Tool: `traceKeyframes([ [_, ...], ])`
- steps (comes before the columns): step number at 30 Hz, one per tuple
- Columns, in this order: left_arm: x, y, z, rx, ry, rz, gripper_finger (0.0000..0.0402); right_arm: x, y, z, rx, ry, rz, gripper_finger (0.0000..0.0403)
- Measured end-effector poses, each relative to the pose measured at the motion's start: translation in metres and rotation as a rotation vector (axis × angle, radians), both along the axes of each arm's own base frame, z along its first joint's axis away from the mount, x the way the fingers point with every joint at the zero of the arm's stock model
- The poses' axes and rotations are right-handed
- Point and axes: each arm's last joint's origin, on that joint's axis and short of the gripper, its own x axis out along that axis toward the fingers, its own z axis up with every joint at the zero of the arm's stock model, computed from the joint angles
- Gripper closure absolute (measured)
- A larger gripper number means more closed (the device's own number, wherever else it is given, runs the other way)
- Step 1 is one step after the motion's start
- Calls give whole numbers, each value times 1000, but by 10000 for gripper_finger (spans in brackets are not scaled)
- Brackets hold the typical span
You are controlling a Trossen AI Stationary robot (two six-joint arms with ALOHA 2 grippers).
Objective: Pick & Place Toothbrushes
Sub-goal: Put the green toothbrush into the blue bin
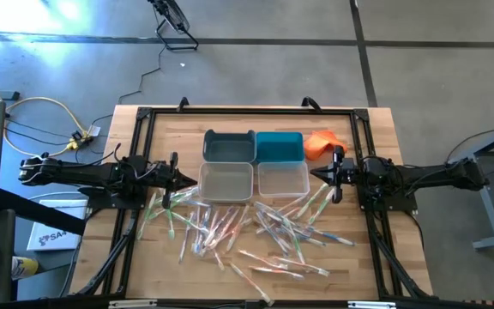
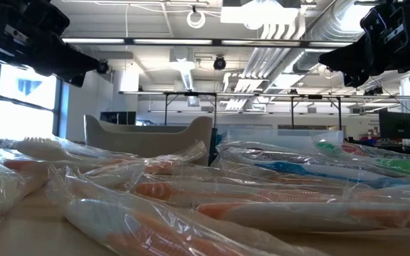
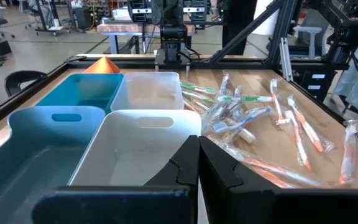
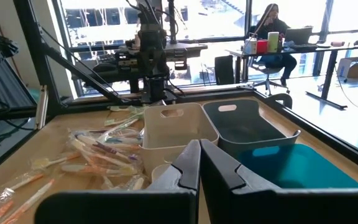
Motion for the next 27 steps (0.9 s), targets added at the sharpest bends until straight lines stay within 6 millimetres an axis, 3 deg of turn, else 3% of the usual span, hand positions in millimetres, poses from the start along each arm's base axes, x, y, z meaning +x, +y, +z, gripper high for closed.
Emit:
traceKeyframes([
  [27,0,0,0,-44,0,5,402,-1,-4,0,-20,7,-148,400],
])
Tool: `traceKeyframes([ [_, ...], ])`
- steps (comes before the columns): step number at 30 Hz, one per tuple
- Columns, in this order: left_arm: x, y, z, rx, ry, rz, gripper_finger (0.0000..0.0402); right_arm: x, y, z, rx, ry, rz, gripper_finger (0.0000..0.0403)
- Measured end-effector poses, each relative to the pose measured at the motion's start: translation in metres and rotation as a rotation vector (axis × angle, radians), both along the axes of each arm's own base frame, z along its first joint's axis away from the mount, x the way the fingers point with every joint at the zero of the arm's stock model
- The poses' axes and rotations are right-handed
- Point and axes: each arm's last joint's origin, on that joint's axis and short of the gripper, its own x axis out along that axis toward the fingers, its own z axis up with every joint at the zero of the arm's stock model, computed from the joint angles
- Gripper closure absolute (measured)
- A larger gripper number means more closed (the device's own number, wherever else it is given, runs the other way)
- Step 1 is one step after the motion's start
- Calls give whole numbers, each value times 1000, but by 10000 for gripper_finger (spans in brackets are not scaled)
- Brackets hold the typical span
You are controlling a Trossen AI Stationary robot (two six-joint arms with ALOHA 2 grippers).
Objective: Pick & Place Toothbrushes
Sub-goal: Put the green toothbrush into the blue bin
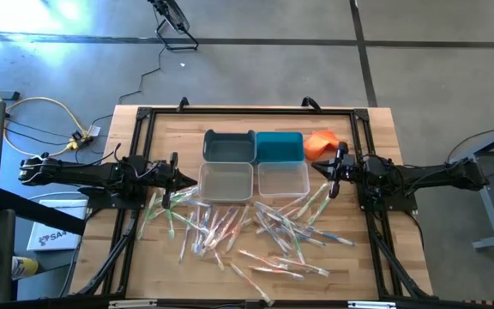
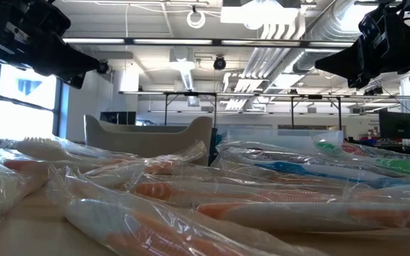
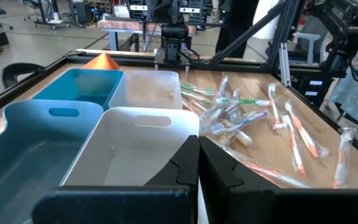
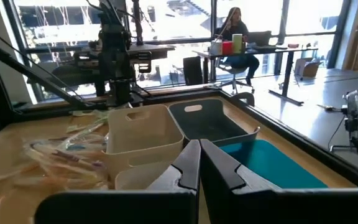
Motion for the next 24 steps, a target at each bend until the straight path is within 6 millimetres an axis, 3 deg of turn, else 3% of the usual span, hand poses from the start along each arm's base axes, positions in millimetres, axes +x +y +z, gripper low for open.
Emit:
traceKeyframes([
  [5,0,0,0,0,-1,0,402,0,-2,3,-127,7,-48,400],
  [24,0,0,0,0,2,2,402,-1,-2,3,-134,7,-62,400],
])
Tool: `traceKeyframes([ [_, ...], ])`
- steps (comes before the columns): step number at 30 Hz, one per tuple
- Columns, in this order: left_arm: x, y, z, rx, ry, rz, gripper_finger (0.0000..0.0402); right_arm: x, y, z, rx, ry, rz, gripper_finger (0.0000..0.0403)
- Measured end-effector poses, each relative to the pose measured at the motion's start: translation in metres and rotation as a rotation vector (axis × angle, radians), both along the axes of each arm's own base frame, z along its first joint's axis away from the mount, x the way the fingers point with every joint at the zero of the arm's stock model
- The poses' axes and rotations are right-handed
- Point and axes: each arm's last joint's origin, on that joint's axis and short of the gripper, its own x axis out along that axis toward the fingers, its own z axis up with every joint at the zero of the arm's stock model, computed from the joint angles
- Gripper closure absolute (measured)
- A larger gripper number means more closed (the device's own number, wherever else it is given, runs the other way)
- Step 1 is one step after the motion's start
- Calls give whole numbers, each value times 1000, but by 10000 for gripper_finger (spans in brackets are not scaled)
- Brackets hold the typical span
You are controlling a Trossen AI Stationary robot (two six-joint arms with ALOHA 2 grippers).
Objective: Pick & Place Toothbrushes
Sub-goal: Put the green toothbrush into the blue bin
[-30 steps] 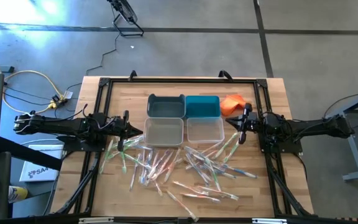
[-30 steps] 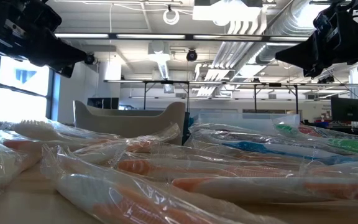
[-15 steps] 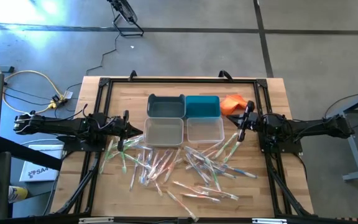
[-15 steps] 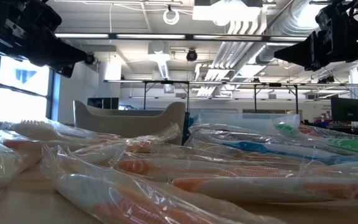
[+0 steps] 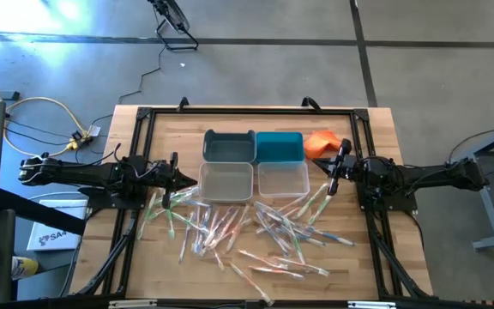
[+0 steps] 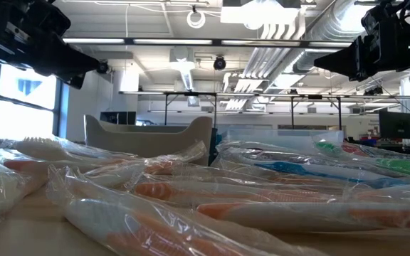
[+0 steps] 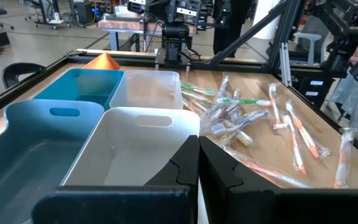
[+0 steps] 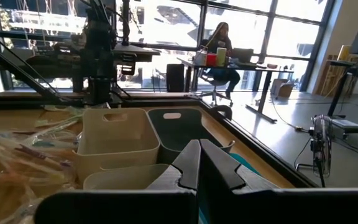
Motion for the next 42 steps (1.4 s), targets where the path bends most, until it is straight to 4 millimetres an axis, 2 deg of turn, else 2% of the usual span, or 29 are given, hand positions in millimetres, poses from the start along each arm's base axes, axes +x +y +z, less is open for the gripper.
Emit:
traceKeyframes([
  [21,0,0,-1,-10,7,-2,402,0,0,-4,0,46,7,400],
  [27,0,0,-1,-10,6,-2,402,0,0,-9,79,66,11,400],
  [42,0,0,1,-1,-5,-2,402,0,0,-9,75,65,5,400],
])
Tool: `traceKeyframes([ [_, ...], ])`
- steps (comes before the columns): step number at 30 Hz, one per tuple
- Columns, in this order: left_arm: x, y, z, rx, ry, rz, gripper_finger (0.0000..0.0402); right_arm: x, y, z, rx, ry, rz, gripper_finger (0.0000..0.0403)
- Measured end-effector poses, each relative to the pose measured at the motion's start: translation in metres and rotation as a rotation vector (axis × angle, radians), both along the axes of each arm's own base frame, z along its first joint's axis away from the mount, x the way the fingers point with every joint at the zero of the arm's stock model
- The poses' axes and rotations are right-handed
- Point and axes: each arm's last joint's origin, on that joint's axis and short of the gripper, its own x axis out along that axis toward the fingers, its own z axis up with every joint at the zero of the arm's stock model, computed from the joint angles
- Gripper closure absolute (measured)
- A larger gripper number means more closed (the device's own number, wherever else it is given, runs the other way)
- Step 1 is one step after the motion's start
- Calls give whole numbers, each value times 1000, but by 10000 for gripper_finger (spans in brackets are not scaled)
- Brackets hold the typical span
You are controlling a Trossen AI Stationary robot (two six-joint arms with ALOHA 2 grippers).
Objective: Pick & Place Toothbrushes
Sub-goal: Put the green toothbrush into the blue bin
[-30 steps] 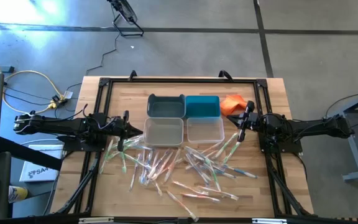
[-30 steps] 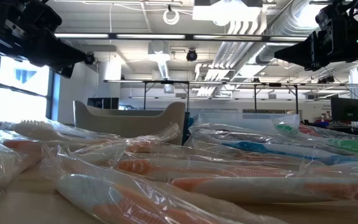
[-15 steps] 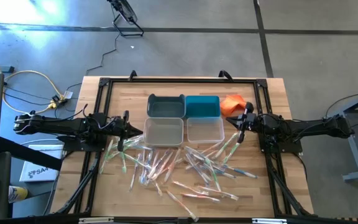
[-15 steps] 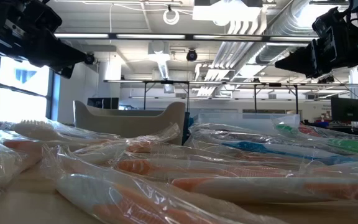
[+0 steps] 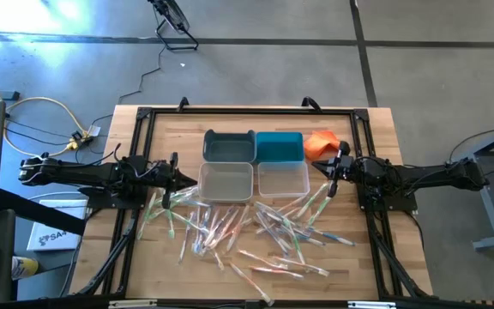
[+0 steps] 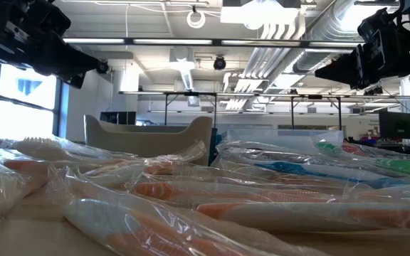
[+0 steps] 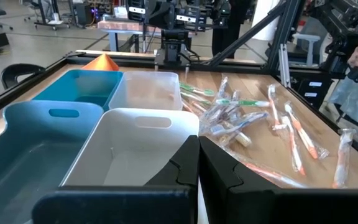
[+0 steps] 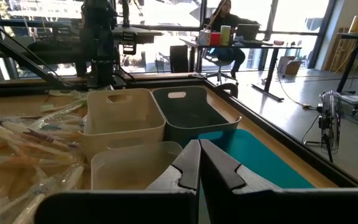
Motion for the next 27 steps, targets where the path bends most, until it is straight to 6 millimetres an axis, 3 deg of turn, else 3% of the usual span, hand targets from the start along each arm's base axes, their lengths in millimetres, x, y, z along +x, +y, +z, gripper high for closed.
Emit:
traceKeyframes([
  [15,0,6,2,-39,-22,211,402,0,0,0,0,1,3,400],
  [27,-3,14,2,-59,-40,502,402,0,-1,0,-2,1,-27,400],
])
